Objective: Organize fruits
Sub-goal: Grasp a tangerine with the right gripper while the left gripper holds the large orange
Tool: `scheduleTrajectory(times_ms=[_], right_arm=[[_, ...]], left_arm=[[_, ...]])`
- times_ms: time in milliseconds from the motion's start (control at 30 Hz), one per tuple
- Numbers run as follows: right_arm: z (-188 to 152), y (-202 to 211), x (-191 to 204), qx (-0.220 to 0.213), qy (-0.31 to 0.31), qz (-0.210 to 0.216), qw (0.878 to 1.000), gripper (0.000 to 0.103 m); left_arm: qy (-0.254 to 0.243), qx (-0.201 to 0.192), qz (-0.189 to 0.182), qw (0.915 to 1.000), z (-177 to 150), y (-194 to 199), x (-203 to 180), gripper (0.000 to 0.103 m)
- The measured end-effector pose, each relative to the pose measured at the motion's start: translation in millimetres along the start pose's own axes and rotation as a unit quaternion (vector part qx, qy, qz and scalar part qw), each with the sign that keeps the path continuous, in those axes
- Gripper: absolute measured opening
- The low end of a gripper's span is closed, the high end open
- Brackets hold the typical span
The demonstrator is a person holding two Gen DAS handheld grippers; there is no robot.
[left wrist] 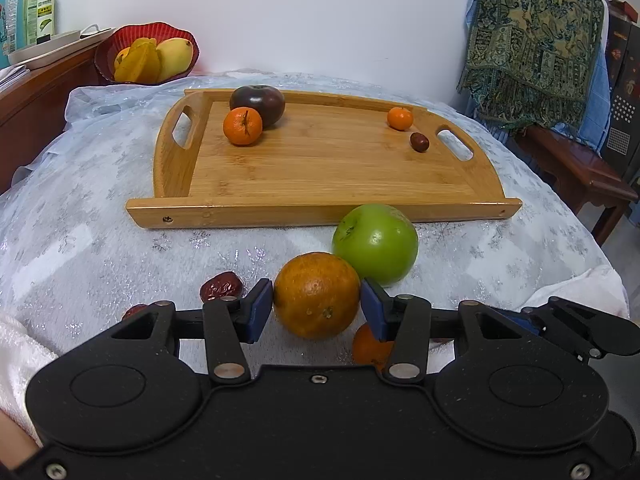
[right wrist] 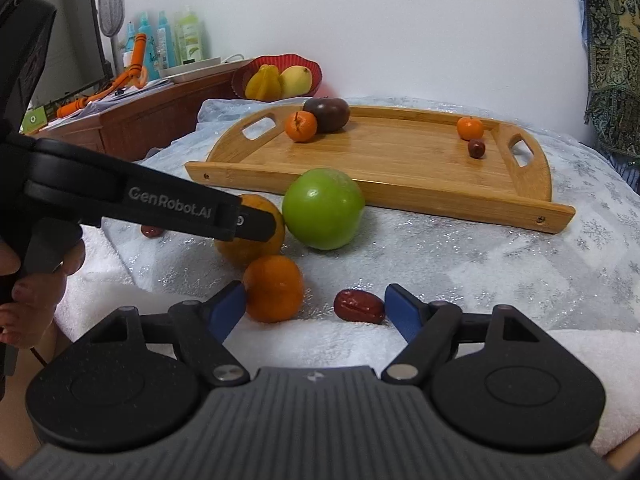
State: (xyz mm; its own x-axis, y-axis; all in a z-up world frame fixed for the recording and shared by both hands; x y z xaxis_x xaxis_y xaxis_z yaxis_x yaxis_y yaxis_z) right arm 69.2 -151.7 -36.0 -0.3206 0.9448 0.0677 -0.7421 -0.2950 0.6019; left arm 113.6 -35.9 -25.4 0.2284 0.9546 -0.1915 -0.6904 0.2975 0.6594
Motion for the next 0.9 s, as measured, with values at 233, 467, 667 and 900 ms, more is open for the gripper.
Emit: scheduleTrajectory(times_ms=[233,467,667,900], right_arm=[[-4,-5,14,0.01,0.02,0.018,1.0,0.075],[-6,-14,22,0.016,0.014,0.031,0.999,0.067],[-8,-7,23,-0.001,0.025,0.02,0.999,0.055],[-2,4,9,-0.012,0.015,0.012,1.0,0.037]], left_arm=[[-0.004,0.0,-0.001,1.0,1,-2,-1,0.046],[-0.004,0.001,-0.002,1.0,0,-2,0,0.046],[-0.004,0.0,-0.003,1.0,-1,-1,-1,0.046],[-0.008,0.003,0.0,1.0,-3,-2,-1,0.048]])
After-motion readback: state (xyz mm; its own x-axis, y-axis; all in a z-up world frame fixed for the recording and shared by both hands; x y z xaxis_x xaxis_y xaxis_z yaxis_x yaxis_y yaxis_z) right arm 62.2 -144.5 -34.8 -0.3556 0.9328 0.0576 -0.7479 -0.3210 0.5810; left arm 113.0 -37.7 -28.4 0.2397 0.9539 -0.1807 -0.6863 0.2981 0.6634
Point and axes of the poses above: each gripper's, at about its wrist camera, not at the fingertips, and y roughly against the way its jaws point, x to its left, z to its top, the point moved 9 cm from there along -y, roughly the way its jaws point, and after that the axes turned 4 degrees about -z, right-handed, at the moved point
